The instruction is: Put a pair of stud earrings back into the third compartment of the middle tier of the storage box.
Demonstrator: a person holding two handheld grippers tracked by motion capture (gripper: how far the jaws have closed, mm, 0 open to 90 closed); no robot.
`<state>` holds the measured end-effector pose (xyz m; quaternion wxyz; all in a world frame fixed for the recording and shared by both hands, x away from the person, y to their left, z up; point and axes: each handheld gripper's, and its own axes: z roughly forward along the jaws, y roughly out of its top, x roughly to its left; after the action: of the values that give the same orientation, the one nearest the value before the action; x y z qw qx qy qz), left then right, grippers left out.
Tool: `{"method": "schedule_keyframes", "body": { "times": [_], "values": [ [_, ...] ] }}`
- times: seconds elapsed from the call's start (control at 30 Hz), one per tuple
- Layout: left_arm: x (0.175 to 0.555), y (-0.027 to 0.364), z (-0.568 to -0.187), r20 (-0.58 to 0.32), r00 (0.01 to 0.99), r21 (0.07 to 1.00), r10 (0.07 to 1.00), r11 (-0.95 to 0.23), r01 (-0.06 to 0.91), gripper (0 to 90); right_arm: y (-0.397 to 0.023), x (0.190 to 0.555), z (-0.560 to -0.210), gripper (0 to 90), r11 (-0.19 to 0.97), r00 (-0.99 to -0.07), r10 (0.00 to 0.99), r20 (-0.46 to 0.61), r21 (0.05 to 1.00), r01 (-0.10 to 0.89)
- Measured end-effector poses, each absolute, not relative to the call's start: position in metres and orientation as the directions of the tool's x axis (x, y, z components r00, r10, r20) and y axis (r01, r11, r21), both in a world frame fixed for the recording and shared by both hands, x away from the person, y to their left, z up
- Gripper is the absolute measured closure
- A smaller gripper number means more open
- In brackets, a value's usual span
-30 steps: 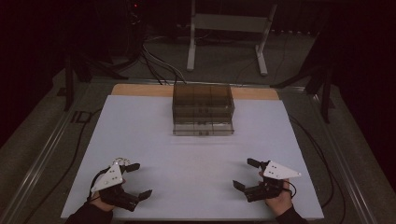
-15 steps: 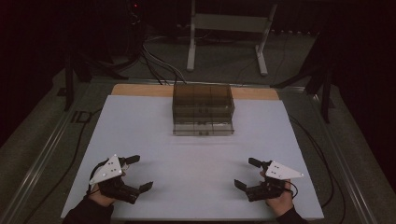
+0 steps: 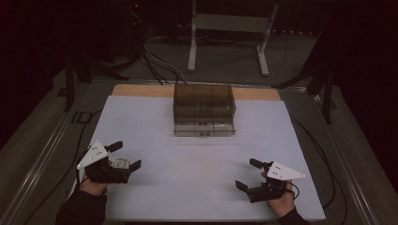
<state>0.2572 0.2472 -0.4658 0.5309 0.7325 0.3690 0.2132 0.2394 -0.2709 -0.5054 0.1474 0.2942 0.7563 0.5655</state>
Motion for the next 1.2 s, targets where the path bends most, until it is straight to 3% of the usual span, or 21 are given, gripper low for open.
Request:
{"method": "schedule_keyframes", "body": {
  "times": [0.3, 0.47, 0.67, 0.93, 1.03, 1.2],
  "values": [
    [0.265, 0.267, -0.481, -0.084, 0.527, 0.901, 0.846, -0.162, 0.402, 0.8, -0.271, 0.240, -0.505, 0.0, 0.185, -0.784, 0.610, 0.114, 0.942, 0.281],
    [0.269, 0.274, -0.488, -0.100, 0.485, 0.878, 0.869, -0.152, 0.454, 6.3, -0.272, 0.240, -0.506, 0.0, 0.180, -0.782, 0.611, 0.119, 0.942, 0.284],
    [0.268, 0.282, -0.499, -0.089, 0.452, 0.827, 0.888, -0.187, 0.531, 17.9, -0.272, 0.240, -0.506, 0.0, 0.174, -0.782, 0.610, 0.128, 0.941, 0.290],
    [0.265, 0.284, -0.508, -0.067, 0.456, 0.800, 0.887, -0.226, 0.557, 38.9, -0.272, 0.240, -0.506, 0.0, 0.173, -0.784, 0.607, 0.132, 0.940, 0.293],
    [0.268, 0.282, -0.512, -0.066, 0.464, 0.789, 0.883, -0.238, 0.567, 52.7, -0.272, 0.240, -0.506, 0.0, 0.176, -0.780, 0.613, 0.126, 0.941, 0.290],
    [0.272, 0.279, -0.519, -0.031, 0.453, 0.758, 0.891, -0.274, 0.592, 60.7, -0.273, 0.240, -0.505, 0.0, 0.169, -0.777, 0.616, 0.129, 0.942, 0.290]
  ]
}}
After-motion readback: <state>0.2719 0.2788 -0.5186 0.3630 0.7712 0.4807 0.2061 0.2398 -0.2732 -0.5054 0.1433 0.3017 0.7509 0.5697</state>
